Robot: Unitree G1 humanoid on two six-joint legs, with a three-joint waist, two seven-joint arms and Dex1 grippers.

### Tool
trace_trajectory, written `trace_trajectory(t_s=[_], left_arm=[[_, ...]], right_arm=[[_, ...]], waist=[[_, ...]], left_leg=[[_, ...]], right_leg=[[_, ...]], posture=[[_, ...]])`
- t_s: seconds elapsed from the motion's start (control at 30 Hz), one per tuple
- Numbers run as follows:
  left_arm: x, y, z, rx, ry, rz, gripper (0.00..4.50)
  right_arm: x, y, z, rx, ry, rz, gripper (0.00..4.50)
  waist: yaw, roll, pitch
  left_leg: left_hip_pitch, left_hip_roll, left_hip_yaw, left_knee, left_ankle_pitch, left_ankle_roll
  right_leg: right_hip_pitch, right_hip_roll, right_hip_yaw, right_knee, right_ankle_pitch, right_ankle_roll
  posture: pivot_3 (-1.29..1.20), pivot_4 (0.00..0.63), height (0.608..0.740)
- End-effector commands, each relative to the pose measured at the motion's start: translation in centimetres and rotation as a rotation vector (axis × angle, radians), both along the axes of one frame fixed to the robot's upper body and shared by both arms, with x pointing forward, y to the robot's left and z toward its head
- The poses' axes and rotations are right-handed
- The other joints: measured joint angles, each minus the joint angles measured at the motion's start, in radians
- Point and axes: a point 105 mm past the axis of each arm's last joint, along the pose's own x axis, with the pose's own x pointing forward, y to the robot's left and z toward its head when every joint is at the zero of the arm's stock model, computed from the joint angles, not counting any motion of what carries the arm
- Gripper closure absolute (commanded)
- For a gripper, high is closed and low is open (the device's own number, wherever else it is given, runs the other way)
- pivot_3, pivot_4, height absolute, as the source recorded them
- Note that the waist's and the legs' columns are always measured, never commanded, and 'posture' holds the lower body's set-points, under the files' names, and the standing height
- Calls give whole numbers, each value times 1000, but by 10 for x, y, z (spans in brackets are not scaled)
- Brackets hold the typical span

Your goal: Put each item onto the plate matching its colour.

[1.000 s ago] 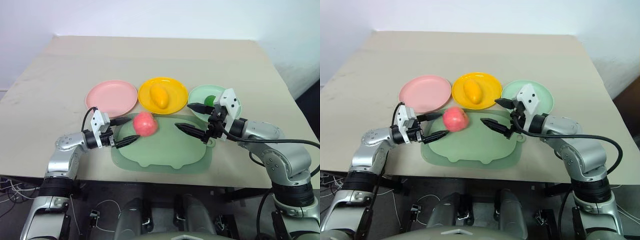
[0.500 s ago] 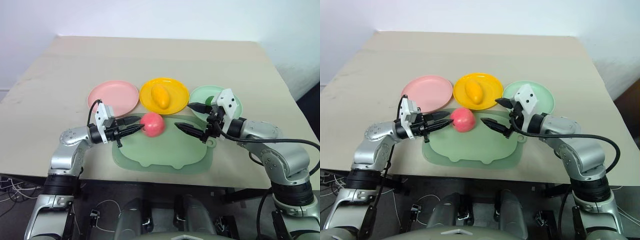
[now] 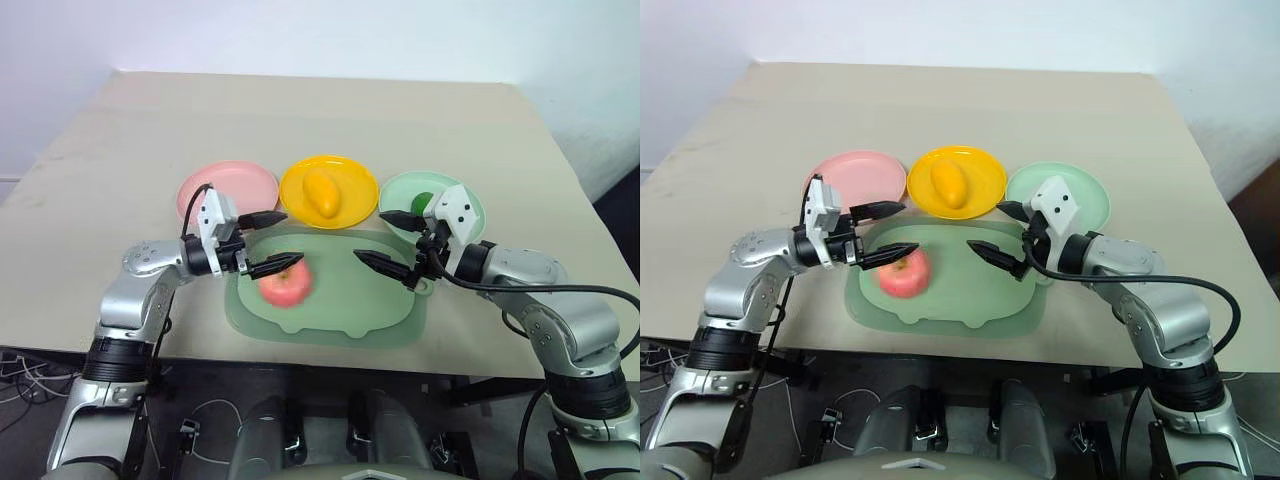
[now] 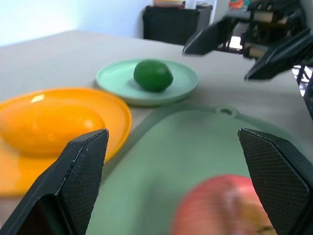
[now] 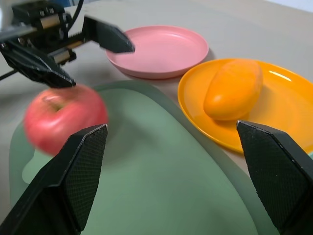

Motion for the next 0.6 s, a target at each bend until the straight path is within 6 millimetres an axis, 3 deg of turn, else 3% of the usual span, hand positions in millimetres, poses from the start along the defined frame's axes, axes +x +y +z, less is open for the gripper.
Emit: trace_trajectory(t_s=[0.03, 0.47, 0.6], left_arm=[[-4, -2, 3, 31, -4, -31, 9], [-23, -1, 9, 43, 71, -128, 9], [-25, -4, -1, 88, 88, -145, 9]], right_arm=[[-1, 0, 6, -8, -41, -3, 0], [-1, -4, -1, -21, -33, -24, 0], [0, -4, -2, -29, -34, -28, 0]], waist=[[-2, 0, 0], [1, 0, 0], [1, 0, 0]], left_leg=[[0, 0, 0, 0, 0, 0], [0, 0, 0, 0, 0, 0], [0, 0, 0, 0, 0, 0]], right_leg=[[0, 0, 0, 0, 0, 0], [0, 0, 0, -1, 0, 0], [0, 0, 0, -1, 0, 0]], posture=[[0, 150, 696], [0, 150, 696], [0, 150, 696]])
